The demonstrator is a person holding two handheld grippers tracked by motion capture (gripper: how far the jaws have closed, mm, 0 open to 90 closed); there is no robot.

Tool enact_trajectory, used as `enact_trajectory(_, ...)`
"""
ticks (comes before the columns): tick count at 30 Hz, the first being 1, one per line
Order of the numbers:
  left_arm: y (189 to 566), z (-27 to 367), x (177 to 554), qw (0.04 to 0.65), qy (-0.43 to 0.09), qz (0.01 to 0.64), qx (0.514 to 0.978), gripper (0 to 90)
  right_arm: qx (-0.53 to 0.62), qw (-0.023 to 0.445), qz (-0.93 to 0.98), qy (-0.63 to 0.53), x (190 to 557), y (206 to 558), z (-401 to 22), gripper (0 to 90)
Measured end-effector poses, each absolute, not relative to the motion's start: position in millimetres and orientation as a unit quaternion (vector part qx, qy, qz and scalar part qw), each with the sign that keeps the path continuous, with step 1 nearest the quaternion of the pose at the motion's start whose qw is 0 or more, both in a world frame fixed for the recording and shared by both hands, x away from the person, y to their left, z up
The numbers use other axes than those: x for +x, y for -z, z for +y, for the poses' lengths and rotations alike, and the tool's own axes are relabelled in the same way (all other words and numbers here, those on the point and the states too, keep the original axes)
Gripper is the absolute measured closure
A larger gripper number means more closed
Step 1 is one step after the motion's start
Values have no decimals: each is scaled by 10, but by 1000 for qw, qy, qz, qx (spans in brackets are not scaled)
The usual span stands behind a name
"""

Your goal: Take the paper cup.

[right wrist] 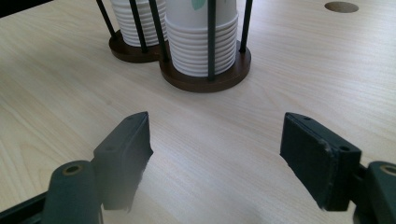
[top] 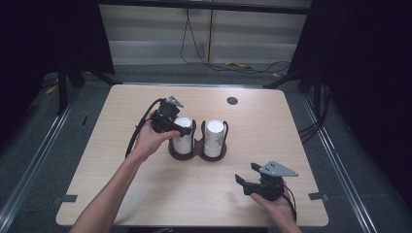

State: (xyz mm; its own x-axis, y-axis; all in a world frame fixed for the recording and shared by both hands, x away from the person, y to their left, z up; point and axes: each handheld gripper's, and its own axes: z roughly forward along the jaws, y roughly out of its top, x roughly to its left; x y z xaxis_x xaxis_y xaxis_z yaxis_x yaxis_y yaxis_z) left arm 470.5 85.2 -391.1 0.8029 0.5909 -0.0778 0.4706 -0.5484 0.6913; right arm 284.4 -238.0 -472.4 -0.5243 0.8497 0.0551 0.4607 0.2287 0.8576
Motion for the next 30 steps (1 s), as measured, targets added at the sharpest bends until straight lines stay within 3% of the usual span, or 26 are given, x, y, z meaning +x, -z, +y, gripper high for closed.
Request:
enact_trajectory(22,3796,929,4678,395,-87,303,863,338,438,218,751,-444,2853,4727,-2375,245)
enact_trajectory(30,3736,1013,4663,431,-83,311,843,341,439,218,750,-445,2853,4727,-2378,245)
